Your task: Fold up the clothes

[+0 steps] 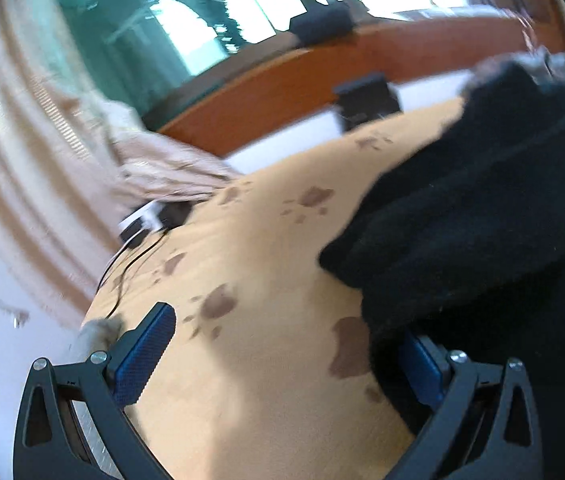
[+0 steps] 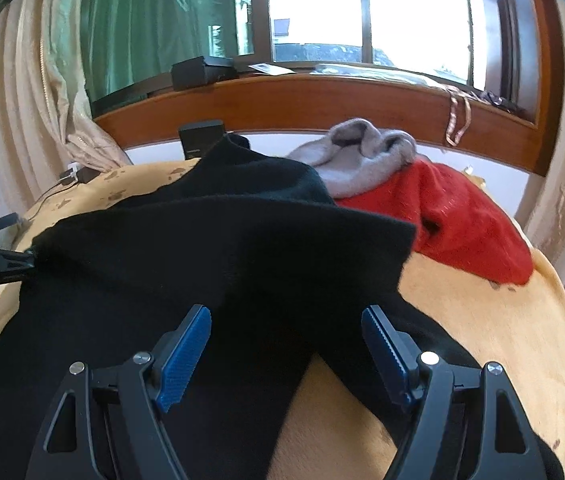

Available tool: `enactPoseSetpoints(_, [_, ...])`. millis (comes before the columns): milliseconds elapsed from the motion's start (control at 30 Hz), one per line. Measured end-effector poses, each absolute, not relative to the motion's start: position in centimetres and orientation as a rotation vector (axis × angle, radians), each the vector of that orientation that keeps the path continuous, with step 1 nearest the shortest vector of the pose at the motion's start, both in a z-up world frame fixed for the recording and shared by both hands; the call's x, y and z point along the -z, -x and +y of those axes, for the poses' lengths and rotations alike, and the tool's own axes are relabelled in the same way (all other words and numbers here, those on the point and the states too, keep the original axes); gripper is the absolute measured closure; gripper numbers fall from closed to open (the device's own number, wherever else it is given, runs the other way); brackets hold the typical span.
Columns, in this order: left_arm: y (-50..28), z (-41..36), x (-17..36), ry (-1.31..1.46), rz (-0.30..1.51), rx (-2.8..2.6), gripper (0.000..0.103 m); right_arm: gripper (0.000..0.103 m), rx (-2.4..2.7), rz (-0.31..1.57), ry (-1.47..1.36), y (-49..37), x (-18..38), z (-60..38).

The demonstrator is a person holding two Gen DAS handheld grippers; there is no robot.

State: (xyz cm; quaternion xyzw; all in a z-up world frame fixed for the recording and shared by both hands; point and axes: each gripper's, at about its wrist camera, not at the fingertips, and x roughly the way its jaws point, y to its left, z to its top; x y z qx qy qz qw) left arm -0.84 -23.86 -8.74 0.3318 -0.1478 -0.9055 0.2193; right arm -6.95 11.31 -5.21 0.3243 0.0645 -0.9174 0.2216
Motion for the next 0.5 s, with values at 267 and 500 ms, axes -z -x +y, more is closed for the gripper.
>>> enactPoseSetpoints(267, [-1.1,-26.8,8.4,-0.949,-0.185,2.465,0.0,0.023,2.527,0.179,-0.866,7.5,4.5,10.5])
enactPoseSetpoints(500, [-0.1,-28.2,9.5,-1.06,-0.067,2.471,0.0,0.023,2.535,0.268,-0.965,8.7,6.0,10.8])
